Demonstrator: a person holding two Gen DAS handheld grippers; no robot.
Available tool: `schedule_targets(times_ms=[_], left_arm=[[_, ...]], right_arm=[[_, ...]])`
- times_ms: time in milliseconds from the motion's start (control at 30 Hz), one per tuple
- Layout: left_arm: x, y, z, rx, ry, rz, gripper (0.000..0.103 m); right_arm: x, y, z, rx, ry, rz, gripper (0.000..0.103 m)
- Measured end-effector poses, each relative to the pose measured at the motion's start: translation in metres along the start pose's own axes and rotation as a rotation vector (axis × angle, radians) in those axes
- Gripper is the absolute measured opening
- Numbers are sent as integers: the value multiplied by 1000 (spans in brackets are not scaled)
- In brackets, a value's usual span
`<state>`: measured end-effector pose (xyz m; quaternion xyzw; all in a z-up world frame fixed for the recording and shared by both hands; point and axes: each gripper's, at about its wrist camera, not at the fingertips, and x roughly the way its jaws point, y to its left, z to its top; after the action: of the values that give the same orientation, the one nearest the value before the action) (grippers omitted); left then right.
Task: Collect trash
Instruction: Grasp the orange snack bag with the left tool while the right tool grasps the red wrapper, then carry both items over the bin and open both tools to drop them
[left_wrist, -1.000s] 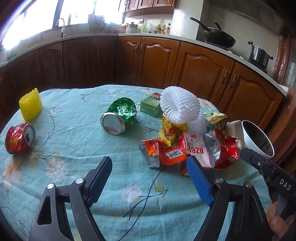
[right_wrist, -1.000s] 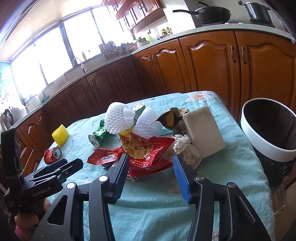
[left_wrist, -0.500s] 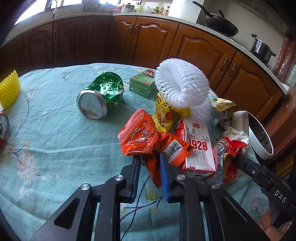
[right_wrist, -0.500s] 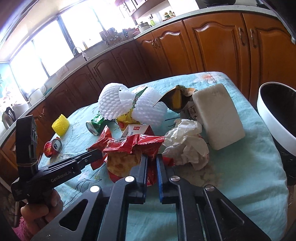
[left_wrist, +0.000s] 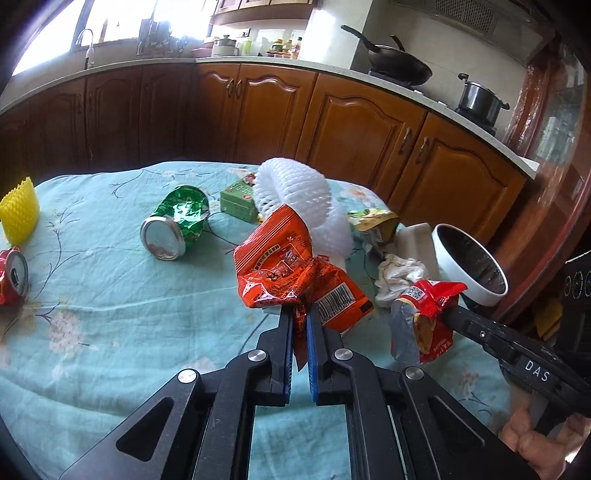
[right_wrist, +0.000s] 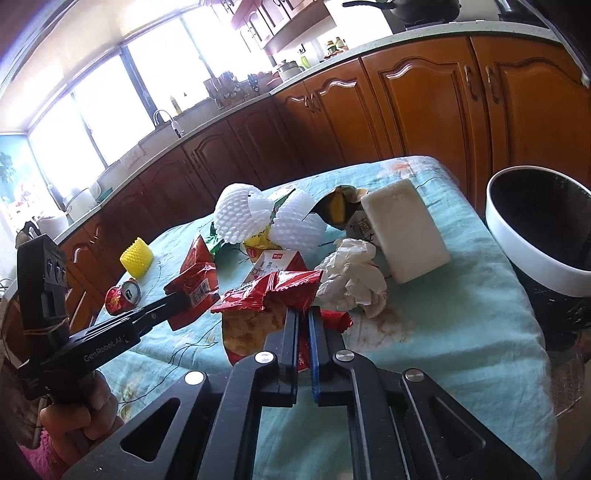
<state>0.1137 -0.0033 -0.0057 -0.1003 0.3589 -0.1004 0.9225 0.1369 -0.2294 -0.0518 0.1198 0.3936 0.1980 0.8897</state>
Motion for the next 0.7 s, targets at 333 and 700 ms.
schedule_targets(times_ms=[333, 700], left_arm=[[16, -56, -1, 115, 59, -88, 5], [76, -110, 22, 244, 112, -166, 5]], right_arm=[[-40, -48, 1, 80, -67, -78, 4], [-78, -117, 15, 174, -144, -193, 4]])
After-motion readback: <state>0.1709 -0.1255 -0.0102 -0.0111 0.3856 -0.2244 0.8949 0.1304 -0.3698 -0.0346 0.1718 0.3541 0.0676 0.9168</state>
